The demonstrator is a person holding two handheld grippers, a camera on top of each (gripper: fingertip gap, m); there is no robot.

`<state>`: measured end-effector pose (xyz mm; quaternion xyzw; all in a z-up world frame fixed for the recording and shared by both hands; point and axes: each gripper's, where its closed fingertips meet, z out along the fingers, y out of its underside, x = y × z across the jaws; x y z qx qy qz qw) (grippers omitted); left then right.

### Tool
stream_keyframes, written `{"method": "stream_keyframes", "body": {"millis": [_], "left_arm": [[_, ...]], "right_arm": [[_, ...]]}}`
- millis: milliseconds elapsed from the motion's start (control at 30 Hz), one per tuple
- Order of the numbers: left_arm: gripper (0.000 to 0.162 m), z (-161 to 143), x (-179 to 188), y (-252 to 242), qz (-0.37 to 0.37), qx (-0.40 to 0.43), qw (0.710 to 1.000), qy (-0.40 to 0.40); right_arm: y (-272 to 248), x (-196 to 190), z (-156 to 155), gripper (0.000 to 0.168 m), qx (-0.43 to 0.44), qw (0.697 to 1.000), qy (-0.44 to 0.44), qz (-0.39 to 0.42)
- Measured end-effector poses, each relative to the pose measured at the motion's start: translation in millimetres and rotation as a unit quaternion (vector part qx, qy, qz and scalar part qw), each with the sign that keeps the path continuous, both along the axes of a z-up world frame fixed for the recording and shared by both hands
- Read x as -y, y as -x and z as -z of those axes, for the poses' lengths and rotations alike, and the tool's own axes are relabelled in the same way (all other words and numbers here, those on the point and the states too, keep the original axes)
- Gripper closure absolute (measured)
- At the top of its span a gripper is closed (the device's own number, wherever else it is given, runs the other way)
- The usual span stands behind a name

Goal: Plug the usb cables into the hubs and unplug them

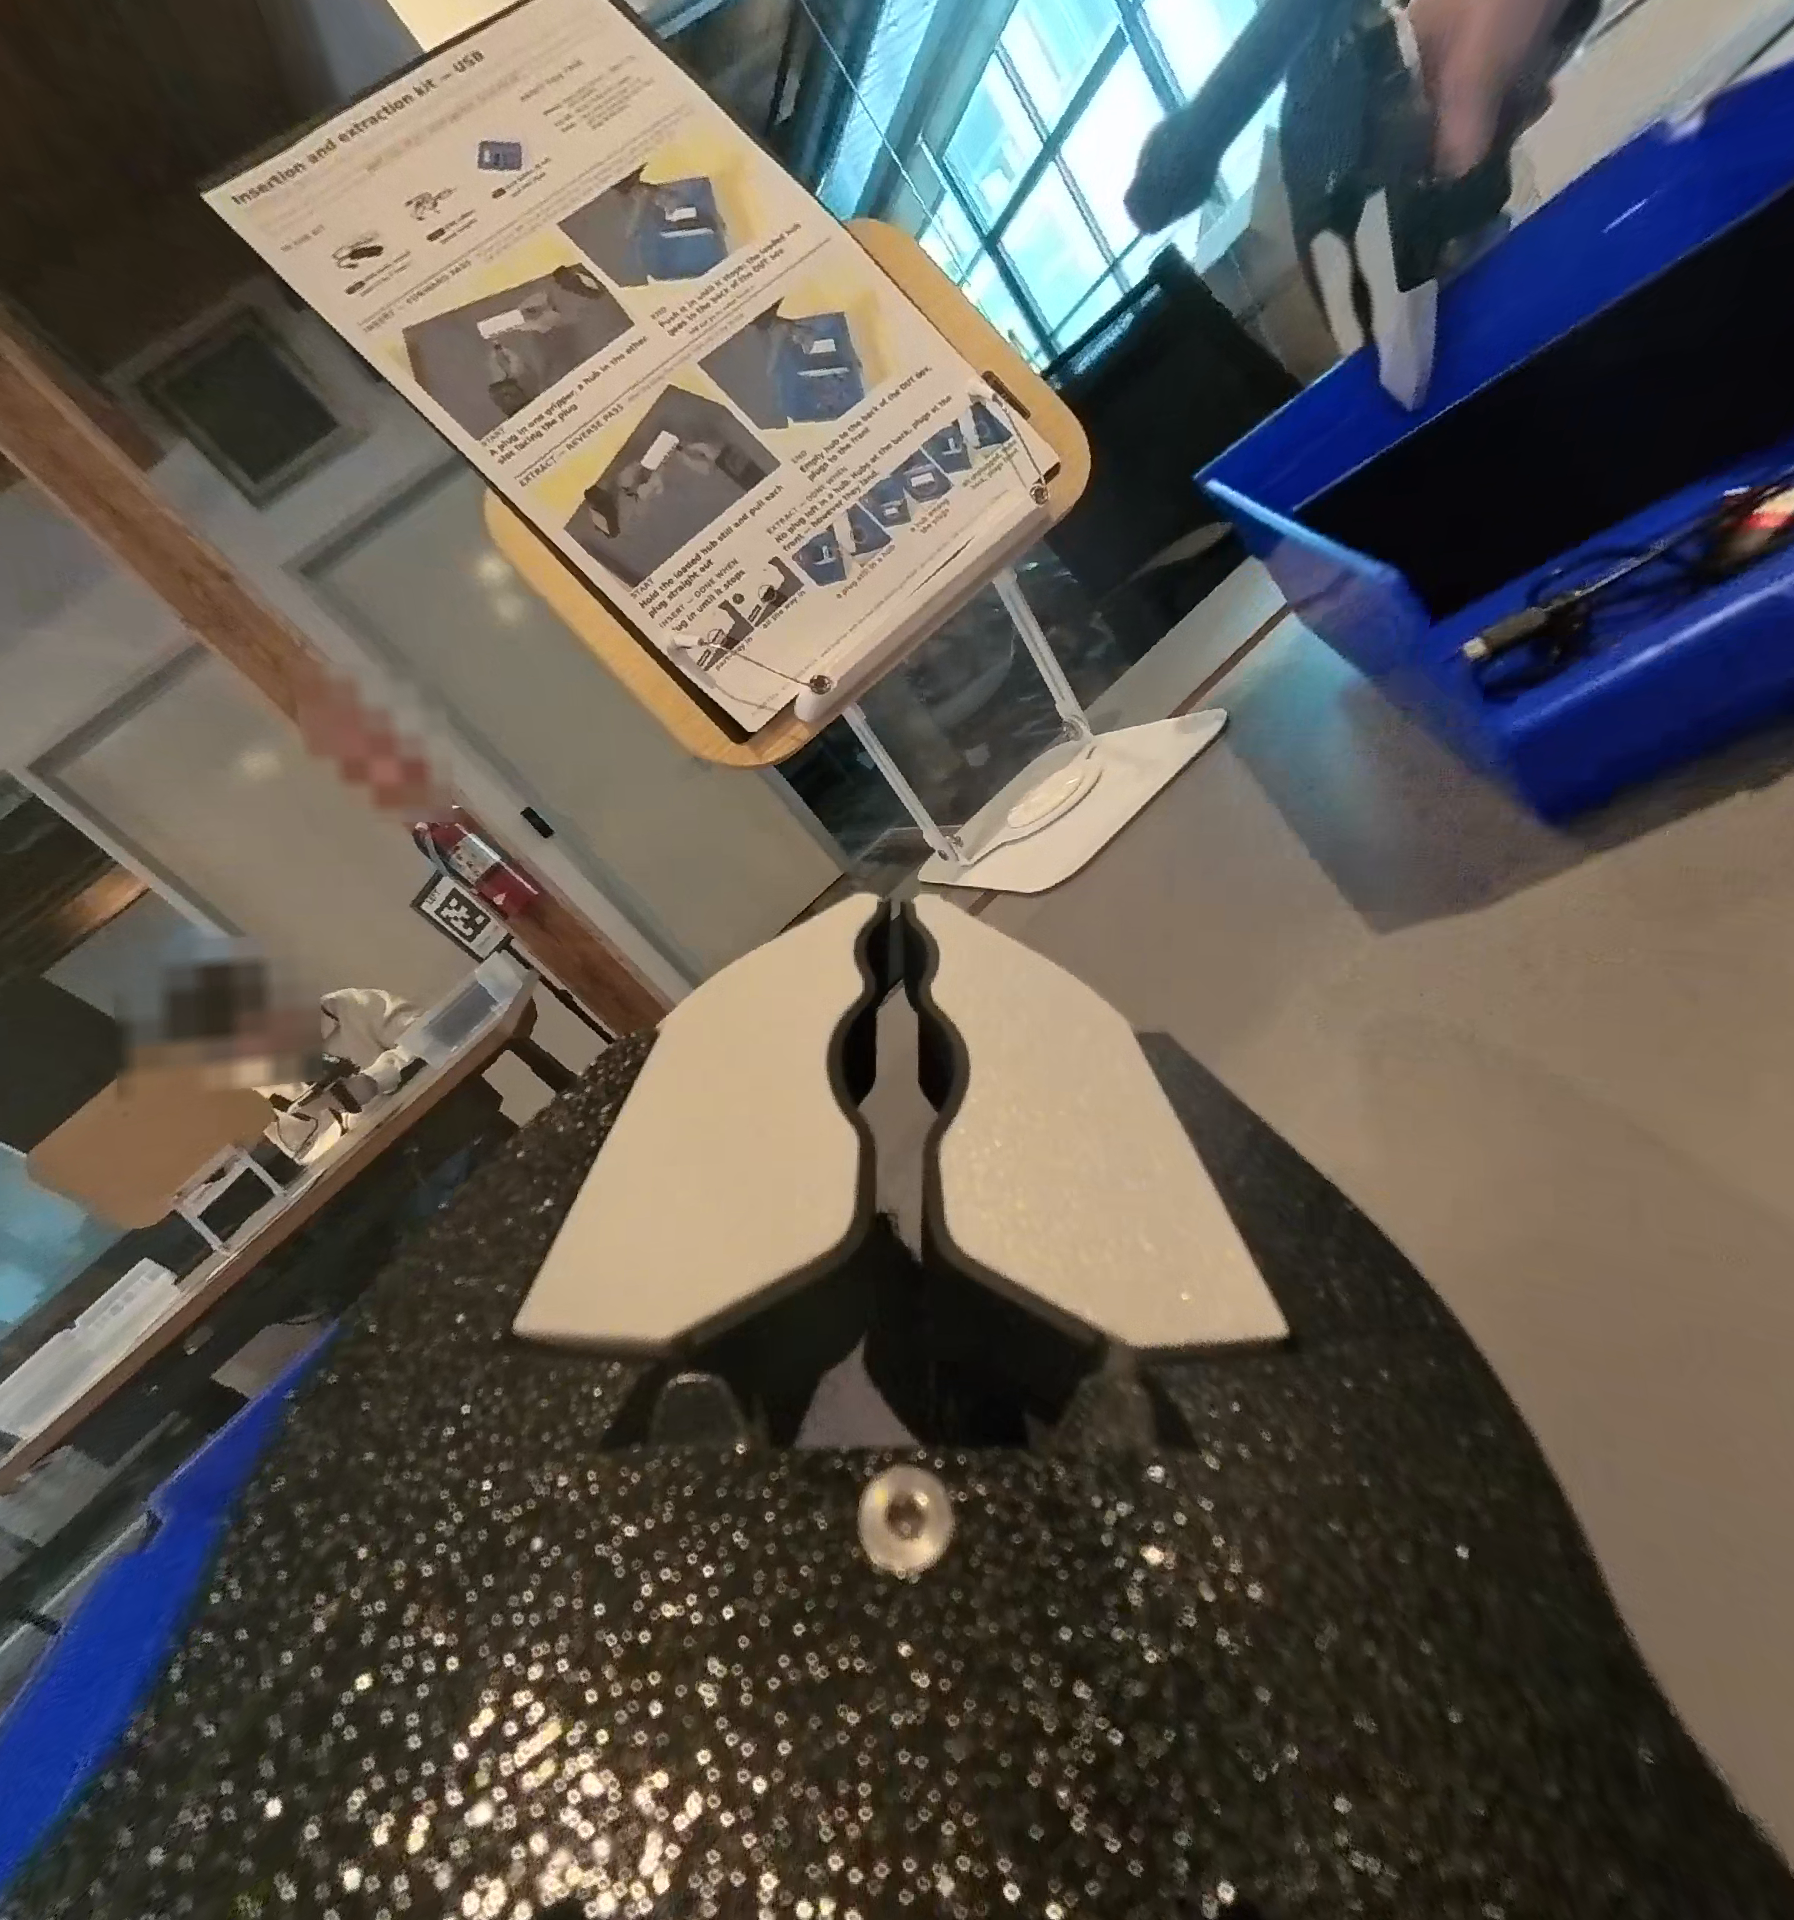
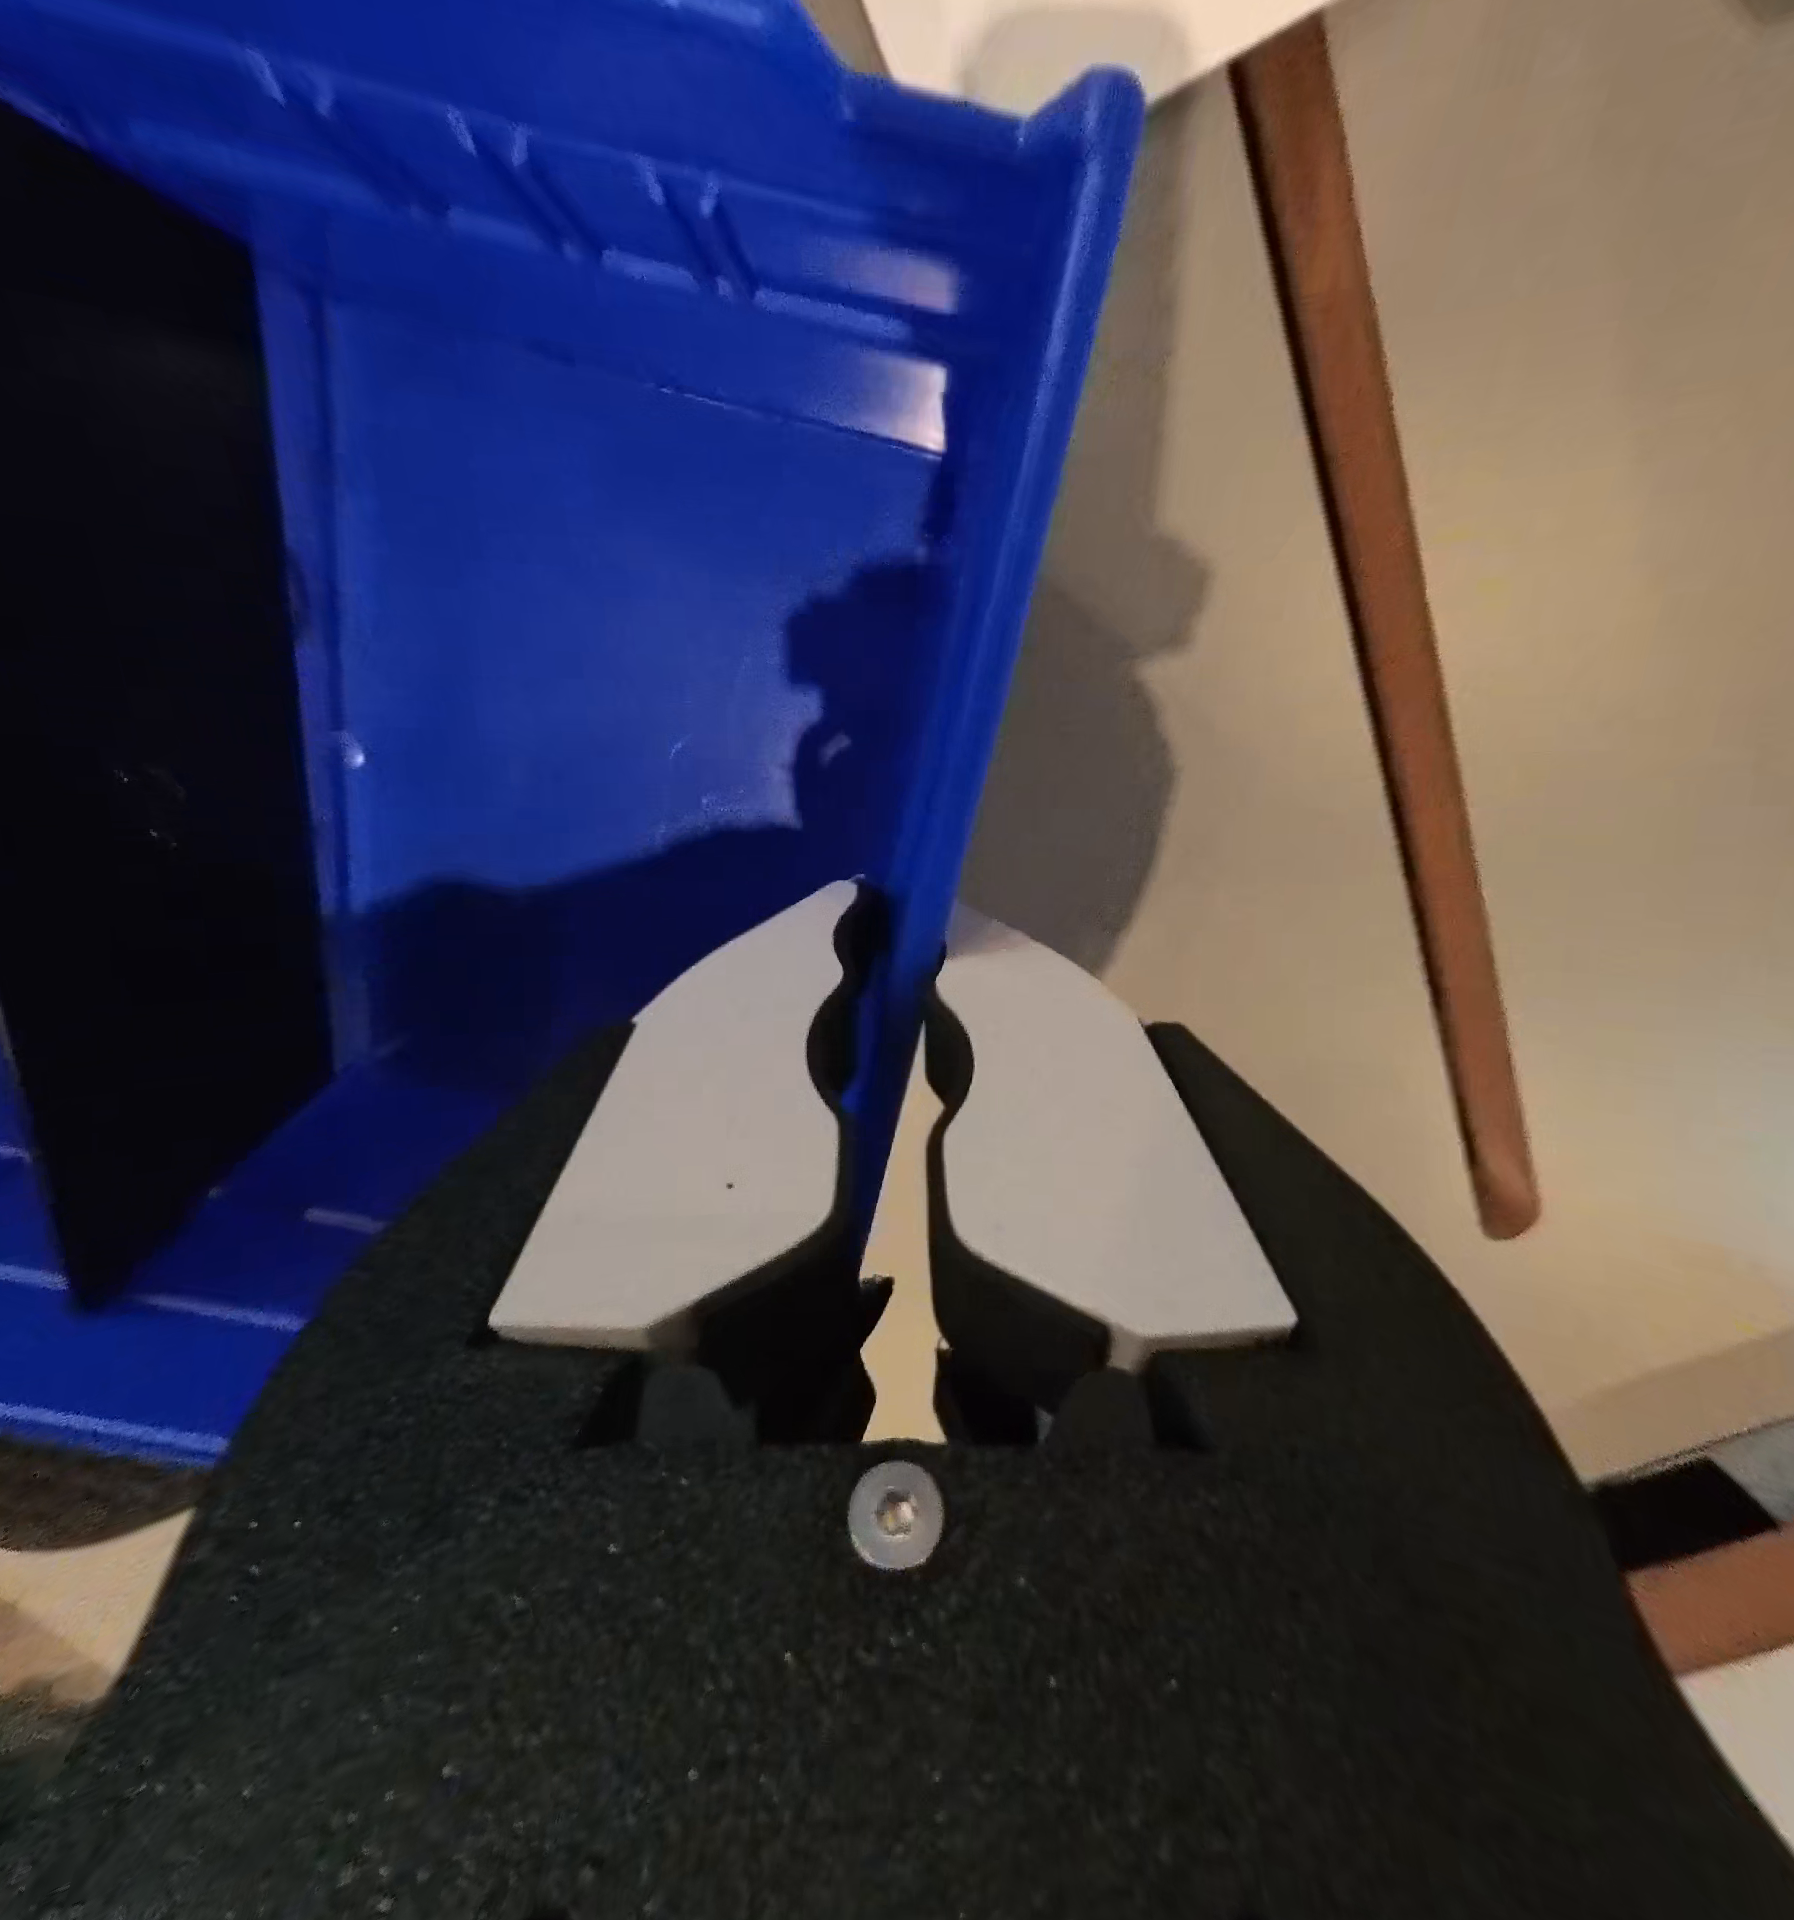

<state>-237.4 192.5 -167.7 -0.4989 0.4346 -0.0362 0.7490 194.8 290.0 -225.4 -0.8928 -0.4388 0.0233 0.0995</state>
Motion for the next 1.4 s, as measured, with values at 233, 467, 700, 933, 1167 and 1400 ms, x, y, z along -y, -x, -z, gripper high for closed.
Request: {"method": "stream_keyframes", "body": {"millis": [233,467,700,933,1167,1400], "left_arm": [[0.161,5,-2,-1,-0.006,-0.013,1.000,-0.006],[0.160,11,-2,-3,0.000,-0.016,1.000,0.002],[0.160,10,5,-9,0.016,-0.019,1.000,-0.006],[0.161,11,11,-15,0.027,-0.035,0.999,-0.020],[0.162,16,9,-15,0.020,-0.045,0.999,-0.020],[0.162,18,4,-12,0.014,-0.036,0.999,-0.008]], "right_arm": [[-27,-39,23,0.101,0.013,0.990,-0.025,0.141],[-61,9,-18,0.083,0.056,0.933,-0.148,0.324],[-65,91,-3,0.104,0.000,0.874,-0.020,0.486],[-57,95,18,0.147,-0.010,0.881,0.012,0.474],[-86,79,13,0.154,-0.022,0.889,0.026,0.456],[-163,80,1,0.154,0.019,0.918,0.045,0.394]]}}
